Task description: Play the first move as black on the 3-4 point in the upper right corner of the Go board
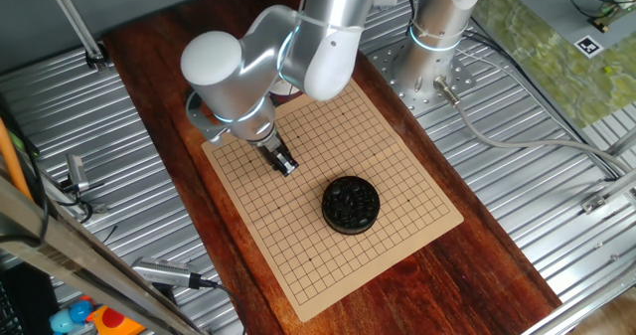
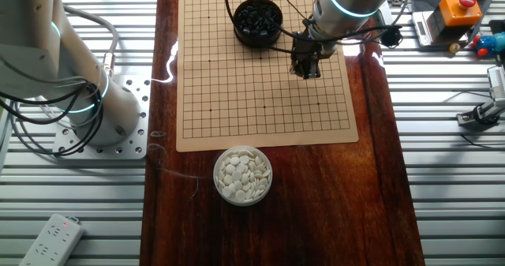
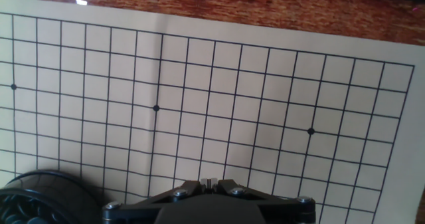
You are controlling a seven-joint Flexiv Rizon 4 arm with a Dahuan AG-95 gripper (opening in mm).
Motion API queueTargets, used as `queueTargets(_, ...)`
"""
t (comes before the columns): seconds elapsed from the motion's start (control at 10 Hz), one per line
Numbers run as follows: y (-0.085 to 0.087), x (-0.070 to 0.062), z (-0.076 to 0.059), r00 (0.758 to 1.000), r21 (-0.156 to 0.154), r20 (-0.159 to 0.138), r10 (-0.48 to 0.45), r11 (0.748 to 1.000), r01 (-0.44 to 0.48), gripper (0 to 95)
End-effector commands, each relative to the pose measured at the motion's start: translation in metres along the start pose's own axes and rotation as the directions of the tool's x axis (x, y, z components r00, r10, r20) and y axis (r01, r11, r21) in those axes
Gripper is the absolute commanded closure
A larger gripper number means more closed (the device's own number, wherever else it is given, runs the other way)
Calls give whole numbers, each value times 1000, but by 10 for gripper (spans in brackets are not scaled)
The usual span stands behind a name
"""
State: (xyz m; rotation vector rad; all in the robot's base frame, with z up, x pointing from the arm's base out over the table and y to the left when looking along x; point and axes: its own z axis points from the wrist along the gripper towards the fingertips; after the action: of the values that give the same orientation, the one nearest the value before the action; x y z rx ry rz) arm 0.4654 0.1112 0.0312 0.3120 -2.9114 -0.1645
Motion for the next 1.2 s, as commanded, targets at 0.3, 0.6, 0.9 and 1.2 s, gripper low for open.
queueTargets(0.3, 0, 0, 0, 1000, 0, -2, -1, 1000, 1, 950)
queueTargets(0.6, 0, 0, 0, 1000, 6, -3, 3, 1000, -3, 950)
queueTargets(0.9, 0, 0, 0, 1000, 2, 8, 15, 1000, -15, 950)
queueTargets(1.2, 0, 0, 0, 999, 14, 20, -30, 999, 29, 950)
